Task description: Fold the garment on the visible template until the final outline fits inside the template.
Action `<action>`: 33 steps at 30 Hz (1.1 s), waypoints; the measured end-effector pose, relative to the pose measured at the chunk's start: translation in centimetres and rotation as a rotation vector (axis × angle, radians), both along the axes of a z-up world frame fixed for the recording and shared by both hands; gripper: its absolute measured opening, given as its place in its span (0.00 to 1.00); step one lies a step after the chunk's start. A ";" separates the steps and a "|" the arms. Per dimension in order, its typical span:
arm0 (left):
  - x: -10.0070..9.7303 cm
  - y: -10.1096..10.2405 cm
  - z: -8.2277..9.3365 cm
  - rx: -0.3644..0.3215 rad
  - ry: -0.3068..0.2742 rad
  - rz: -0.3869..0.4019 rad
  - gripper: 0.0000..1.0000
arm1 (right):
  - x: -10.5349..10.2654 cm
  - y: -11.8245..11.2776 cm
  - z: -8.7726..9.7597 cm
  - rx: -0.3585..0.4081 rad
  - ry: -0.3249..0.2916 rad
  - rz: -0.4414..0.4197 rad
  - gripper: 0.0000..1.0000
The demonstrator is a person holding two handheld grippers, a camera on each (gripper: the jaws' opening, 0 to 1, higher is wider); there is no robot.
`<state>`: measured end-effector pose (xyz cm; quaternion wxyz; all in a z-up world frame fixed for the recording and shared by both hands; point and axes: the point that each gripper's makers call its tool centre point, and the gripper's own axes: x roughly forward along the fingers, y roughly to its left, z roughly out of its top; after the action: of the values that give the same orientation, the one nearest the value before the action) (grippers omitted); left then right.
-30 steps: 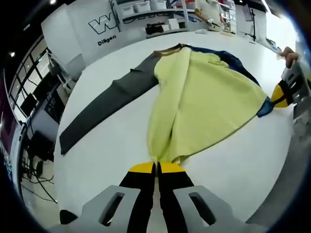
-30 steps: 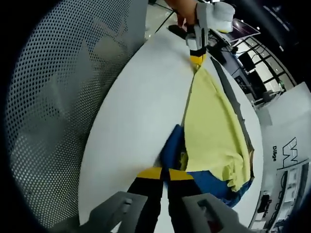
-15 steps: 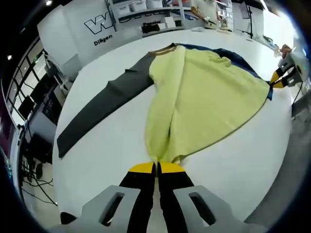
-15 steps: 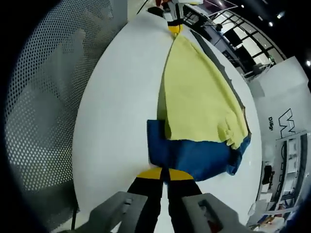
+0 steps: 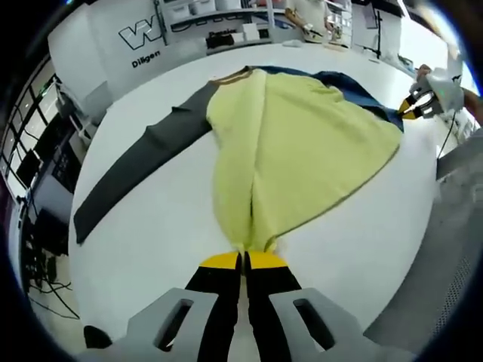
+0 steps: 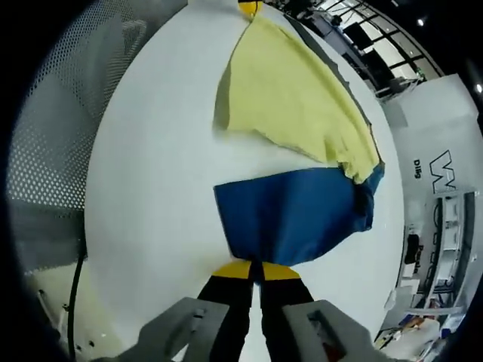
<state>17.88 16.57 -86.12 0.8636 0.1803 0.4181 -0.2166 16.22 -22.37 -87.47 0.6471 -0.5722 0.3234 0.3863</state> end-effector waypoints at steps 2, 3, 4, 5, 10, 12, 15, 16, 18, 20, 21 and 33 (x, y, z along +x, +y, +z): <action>0.0 0.0 0.0 -0.001 0.004 -0.003 0.00 | 0.3 -0.7 -0.1 -0.003 -0.001 -0.018 0.00; -0.1 -0.1 0.0 -0.002 0.008 -0.005 0.00 | 0.7 -1.8 -0.4 -0.022 0.000 -0.041 0.00; -0.2 -0.3 0.0 -0.009 0.015 -0.006 0.00 | 0.9 -2.2 -0.4 -0.018 -0.002 -0.049 0.00; -0.2 -0.4 0.0 -0.012 0.018 -0.008 0.00 | 1.0 -2.3 -0.4 -0.015 -0.004 -0.055 0.00; -0.7 -1.1 0.0 -0.016 0.029 -0.026 0.00 | 1.8 -6.0 0.1 -0.021 -0.003 -0.085 0.00; -0.8 -1.2 0.0 -0.015 0.034 -0.033 0.00 | 2.1 -6.6 0.2 -0.030 -0.005 -0.093 0.00; -1.1 -1.5 0.0 -0.018 0.040 -0.041 0.00 | 2.8 -8.2 0.2 -0.064 -0.008 -0.115 0.00; -1.1 -1.5 0.0 -0.020 0.041 -0.041 0.00 | 2.8 -8.4 0.3 -0.066 -0.005 -0.110 0.00; -1.1 -1.5 0.0 -0.020 0.041 -0.042 0.00 | 3.1 -8.5 0.3 -0.059 -0.008 -0.117 0.00; -1.1 -1.5 0.0 -0.021 0.041 -0.042 0.00 | 3.1 -8.4 0.5 -0.056 -0.014 -0.123 0.00; -1.1 -1.5 0.0 -0.021 0.041 -0.041 0.00 | 3.0 -8.2 0.7 -0.028 -0.012 -0.148 0.02; -1.0 -1.5 0.0 -0.028 0.039 -0.038 0.00 | 0.3 -6.9 3.4 0.157 -0.046 -0.246 0.14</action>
<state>16.84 15.08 -86.14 0.8533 0.1718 0.4285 -0.2422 16.56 -29.25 -84.05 0.7395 -0.4846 0.3449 0.3151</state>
